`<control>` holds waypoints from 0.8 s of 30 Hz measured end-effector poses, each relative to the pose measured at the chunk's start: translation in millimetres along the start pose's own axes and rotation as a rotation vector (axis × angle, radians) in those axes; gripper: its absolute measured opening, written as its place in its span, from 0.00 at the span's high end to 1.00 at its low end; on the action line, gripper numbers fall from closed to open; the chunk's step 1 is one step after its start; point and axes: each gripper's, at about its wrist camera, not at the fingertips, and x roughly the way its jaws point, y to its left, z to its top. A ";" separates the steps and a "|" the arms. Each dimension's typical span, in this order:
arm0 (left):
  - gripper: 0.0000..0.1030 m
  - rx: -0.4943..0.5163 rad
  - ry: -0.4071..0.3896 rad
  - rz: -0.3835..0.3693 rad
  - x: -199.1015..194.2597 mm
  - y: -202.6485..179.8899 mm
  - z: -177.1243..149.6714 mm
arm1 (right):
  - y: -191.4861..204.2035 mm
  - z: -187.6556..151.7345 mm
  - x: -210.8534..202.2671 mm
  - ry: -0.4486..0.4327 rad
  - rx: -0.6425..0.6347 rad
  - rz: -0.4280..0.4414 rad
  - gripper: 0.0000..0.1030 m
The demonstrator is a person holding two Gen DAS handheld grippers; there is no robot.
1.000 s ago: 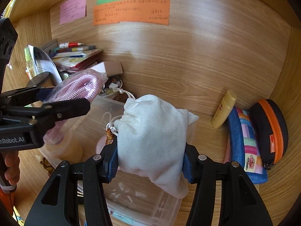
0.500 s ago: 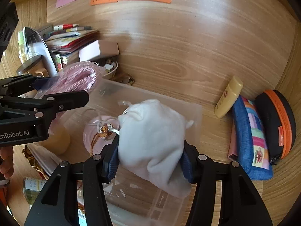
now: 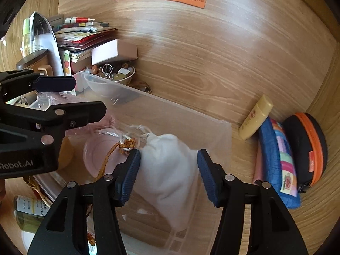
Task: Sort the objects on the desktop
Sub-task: 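Open both tools to release the rope bag and pouch into the bin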
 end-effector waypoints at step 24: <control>0.06 0.048 -0.116 0.115 -30.9 -0.6 1.4 | 5.5 8.7 -33.3 -0.103 -0.042 -0.144 0.11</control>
